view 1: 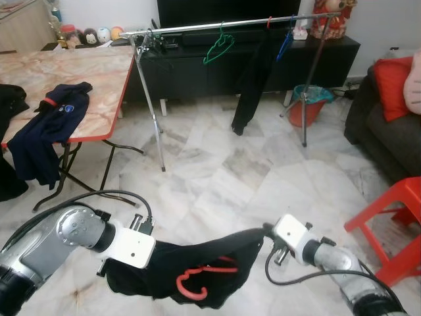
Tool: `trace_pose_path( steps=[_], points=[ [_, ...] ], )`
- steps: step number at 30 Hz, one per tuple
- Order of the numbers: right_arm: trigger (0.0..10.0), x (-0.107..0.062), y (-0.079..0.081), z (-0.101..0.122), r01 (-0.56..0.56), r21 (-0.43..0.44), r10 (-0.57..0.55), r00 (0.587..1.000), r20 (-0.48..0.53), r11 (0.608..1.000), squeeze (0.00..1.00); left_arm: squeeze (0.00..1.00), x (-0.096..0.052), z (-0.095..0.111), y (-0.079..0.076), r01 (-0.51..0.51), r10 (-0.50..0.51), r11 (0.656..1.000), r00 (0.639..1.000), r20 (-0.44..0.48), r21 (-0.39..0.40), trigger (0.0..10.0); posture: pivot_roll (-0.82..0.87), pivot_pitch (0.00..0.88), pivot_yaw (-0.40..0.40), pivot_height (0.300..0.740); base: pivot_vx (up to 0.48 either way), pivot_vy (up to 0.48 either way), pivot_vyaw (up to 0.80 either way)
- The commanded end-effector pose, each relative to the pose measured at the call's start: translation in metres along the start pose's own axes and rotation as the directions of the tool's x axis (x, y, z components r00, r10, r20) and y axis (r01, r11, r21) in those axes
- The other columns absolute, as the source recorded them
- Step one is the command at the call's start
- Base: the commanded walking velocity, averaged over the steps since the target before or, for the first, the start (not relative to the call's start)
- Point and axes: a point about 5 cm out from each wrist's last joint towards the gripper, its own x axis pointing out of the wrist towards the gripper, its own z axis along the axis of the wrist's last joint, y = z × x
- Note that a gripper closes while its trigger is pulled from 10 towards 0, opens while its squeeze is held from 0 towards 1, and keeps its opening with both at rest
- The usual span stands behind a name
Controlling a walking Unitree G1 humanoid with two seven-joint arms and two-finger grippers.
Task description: Hang hanger
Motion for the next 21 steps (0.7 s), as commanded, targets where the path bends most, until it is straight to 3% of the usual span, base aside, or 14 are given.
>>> trace_pose_path(
  steps=[1,4,8,12,15,18,20,21],
  points=[
    [0.0,-0.005,-0.006,-0.006,0.006,-0.006,-0.006,0.999,-0.04,1.0,0.0,0.0,0.0,-0.014,0.002,-0.02,0.025,0.999,0.992,-0.126,0.042,10.0,0.07,0.0,-0.004,0.74,0.0,0.0,0.0],
    [0.0,-0.006,-0.003,-0.012,-0.015,-0.026,0.013,0.996,-0.085,1.0,0.0,0.0,0.001,-0.028,0.013,-0.152,0.154,0.988,0.961,-0.228,0.026,10.0,0.07,0.0,-0.003,0.74,0.0,0.0,0.0],
    [0.0,-0.007,0.003,-0.017,-0.066,-0.048,0.059,0.991,-0.121,0.997,0.0,0.0,0.003,-0.033,0.011,-0.159,0.166,0.986,0.958,-0.233,0.045,10.0,0.07,0.0,-0.002,0.74,0.0,0.0,0.0],
    [0.0,-0.006,0.006,-0.021,-0.09,-0.06,0.08,0.985,-0.153,0.994,0.0,0.0,-0.004,-0.05,0.017,-0.192,0.202,0.979,0.908,-0.367,0.065,10.0,0.07,0.0,-0.002,0.74,0.0,0.0,0.0],
    [0.0,-0.006,0.008,-0.023,-0.1,-0.074,0.086,0.98,-0.178,0.992,0.0,0.0,-0.003,-0.055,0.014,-0.152,0.174,0.985,0.899,-0.403,0.086,10.0,0.07,0.0,0.0,0.74,0.0,0.0,0.0],
    [0.0,-0.007,0.009,-0.025,-0.113,-0.078,0.097,0.977,-0.192,0.99,0.0,0.0,-0.002,-0.053,0.014,-0.172,0.181,0.983,0.908,-0.377,0.057,10.0,0.07,0.0,-0.001,0.74,0.0,0.0,0.0],
    [0.0,-0.007,0.01,-0.027,-0.132,-0.081,0.113,0.972,-0.208,0.988,0.0,0.0,0.0,-0.049,0.015,-0.198,0.2,0.979,0.93,-0.309,0.039,10.0,0.07,0.0,-0.001,0.74,0.0,0.0,0.0],
    [0.0,-0.009,0.011,-0.031,-0.144,-0.093,0.119,0.965,-0.232,0.985,0.0,0.0,0.001,-0.039,0.013,-0.165,0.172,0.985,0.963,-0.205,0.051,10.0,0.07,0.0,-0.004,0.74,0.0,0.0,0.0]
  ],
)
